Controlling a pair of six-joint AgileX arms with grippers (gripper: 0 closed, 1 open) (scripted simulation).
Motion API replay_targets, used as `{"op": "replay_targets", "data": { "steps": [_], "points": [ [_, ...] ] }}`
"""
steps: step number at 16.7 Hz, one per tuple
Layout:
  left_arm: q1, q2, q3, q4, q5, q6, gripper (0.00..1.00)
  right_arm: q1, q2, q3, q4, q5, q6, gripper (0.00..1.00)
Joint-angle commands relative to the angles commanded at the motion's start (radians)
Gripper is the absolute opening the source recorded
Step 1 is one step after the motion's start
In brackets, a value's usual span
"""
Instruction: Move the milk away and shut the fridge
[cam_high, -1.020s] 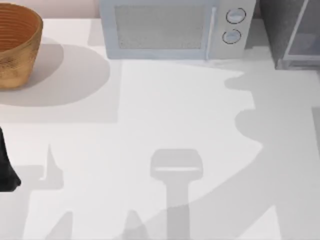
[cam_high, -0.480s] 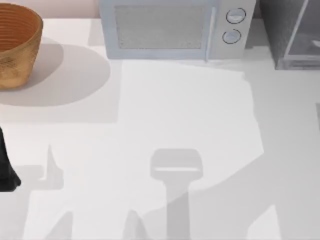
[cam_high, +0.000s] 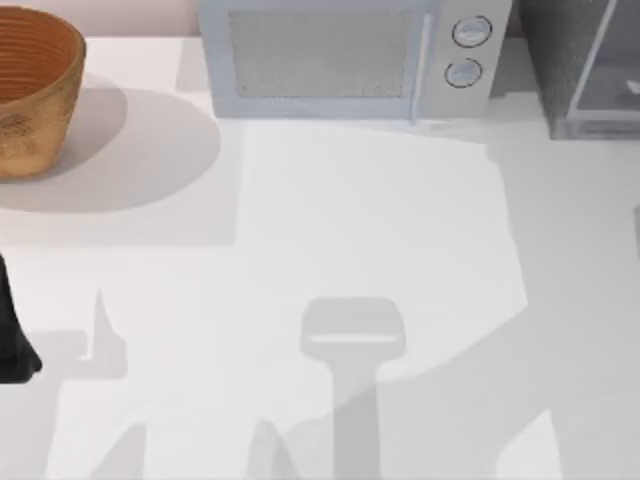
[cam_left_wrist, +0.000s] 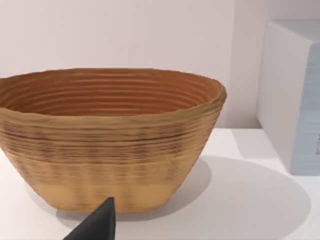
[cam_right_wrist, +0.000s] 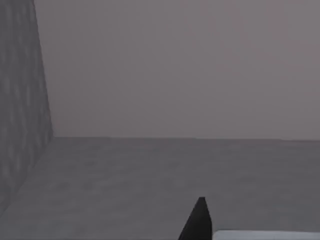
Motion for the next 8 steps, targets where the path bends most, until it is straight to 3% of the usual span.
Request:
{"op": "replay_targets", "data": {
  "steps": [8],
  "points": [
    [0.000, 0.000, 0.000, 0.000, 0.000, 0.000, 1.00, 0.000, 0.000, 0.000, 0.000, 0.000, 0.000, 0.83]
  ]
}}
